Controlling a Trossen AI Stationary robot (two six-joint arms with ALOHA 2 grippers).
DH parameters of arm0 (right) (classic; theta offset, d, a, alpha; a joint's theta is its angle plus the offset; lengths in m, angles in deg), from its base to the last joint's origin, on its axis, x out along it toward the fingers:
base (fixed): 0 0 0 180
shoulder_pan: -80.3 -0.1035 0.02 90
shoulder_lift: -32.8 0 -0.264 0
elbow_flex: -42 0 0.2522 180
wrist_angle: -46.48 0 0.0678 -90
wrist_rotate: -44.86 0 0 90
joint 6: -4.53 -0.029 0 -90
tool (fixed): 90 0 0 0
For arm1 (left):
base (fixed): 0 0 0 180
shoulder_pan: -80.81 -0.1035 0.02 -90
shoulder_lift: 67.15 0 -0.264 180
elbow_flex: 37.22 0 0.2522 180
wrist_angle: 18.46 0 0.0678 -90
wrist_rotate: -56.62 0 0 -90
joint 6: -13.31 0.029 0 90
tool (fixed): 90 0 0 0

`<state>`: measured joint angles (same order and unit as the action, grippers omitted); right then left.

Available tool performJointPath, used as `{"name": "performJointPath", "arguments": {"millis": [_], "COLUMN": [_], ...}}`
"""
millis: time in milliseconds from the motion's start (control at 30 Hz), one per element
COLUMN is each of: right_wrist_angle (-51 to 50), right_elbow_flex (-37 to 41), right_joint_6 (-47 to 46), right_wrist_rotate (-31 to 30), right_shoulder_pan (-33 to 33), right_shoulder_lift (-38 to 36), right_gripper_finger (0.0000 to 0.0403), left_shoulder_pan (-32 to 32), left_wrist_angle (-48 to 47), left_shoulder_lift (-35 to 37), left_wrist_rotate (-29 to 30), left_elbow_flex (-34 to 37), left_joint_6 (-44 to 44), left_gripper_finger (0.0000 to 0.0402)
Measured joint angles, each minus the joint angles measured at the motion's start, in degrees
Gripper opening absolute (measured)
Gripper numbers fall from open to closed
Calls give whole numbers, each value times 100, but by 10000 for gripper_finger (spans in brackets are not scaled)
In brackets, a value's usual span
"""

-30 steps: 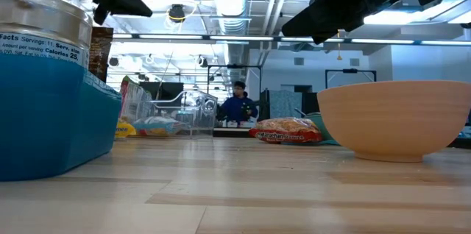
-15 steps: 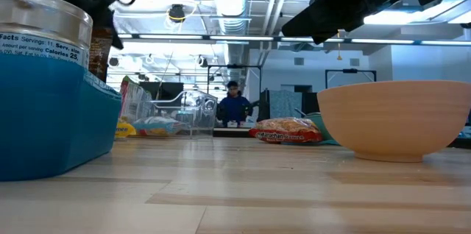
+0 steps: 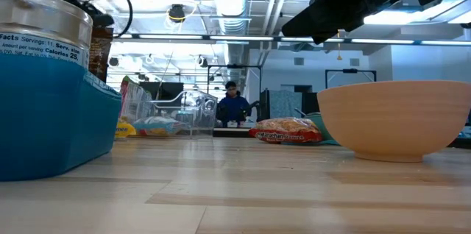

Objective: Pick & Place Food Item
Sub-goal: Put the yellow noodle pack into the transparent bin

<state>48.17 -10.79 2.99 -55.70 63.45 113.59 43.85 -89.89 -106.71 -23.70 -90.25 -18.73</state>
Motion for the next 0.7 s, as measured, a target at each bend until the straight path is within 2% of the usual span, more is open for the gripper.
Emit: {"name": "performJointPath", "arguments": {"millis": [400,700], "right_wrist_angle": [1,-6], "right_elbow_flex": [0,0], "right_joint_6": [-2,-2], "right_wrist_rotate": [1,0], "right_shoulder_pan": [0,0], "right_shoulder_lift": [-1,0], "right_gripper_finger": [0,0], "left_shoulder_pan": [-399,-595], "left_wrist_angle": [-172,-189], "left_shoulder_lift": [-987,-1383], "left_wrist_rotate": [-516,-813], "left_elbow_flex": [0,0], "left_joint_6": [17,311], "left_gripper_finger": [0,0]}}
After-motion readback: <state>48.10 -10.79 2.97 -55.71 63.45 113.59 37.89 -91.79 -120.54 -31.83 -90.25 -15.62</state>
